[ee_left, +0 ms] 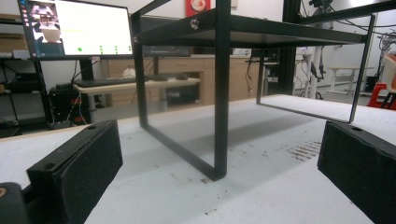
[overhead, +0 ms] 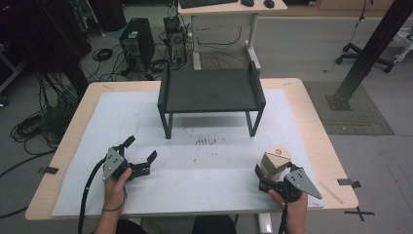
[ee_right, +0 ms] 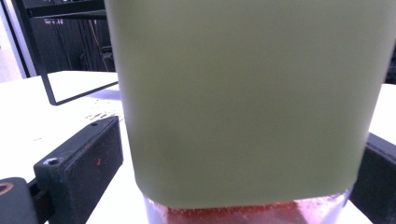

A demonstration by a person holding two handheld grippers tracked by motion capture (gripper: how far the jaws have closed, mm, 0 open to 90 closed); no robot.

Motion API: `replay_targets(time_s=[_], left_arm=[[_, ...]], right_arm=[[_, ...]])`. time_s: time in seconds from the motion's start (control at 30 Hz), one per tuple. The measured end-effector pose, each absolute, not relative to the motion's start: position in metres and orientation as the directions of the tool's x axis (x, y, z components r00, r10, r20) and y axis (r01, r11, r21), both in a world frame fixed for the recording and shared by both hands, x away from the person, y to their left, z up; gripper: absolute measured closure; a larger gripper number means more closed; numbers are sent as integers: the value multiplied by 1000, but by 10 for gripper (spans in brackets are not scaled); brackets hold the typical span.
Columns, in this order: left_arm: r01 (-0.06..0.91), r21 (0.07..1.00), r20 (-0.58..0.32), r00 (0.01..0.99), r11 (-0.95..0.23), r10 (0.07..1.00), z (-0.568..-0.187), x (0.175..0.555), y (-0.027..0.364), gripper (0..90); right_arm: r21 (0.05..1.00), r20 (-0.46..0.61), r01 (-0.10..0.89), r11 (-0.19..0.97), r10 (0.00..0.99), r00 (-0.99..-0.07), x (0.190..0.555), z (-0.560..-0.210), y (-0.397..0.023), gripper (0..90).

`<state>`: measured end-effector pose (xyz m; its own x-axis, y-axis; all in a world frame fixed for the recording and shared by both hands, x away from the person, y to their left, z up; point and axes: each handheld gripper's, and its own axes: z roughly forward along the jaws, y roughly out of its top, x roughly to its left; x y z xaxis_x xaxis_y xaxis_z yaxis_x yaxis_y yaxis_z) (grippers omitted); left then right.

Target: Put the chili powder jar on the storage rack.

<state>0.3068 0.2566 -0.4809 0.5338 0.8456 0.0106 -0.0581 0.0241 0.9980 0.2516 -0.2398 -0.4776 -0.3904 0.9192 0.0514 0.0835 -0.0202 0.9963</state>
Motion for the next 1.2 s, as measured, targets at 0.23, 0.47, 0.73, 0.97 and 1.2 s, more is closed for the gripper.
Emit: replay_targets(time_s=[0.23,0.47,0.73,0.97,1.2], left_arm=[[-58,998,11,532,23,846,-481,307,257,4],[-59,998,12,533,23,846,-481,307,257,4],[-59,998,13,532,22,847,-481,307,257,3],[-60,998,14,532,21,846,-481,307,257,3],[-60,998,14,533,21,846,-481,307,257,4]], right_arm=[[996,53,84,-21,920,-389,251,-478,-240,24],[996,42,87,-9,921,-388,252,-477,-239,26],[994,39,113,5,924,-381,251,-476,-239,18],[992,44,124,4,924,-381,251,-476,-239,63],[991,34,134,19,922,-385,249,-476,-240,126]])
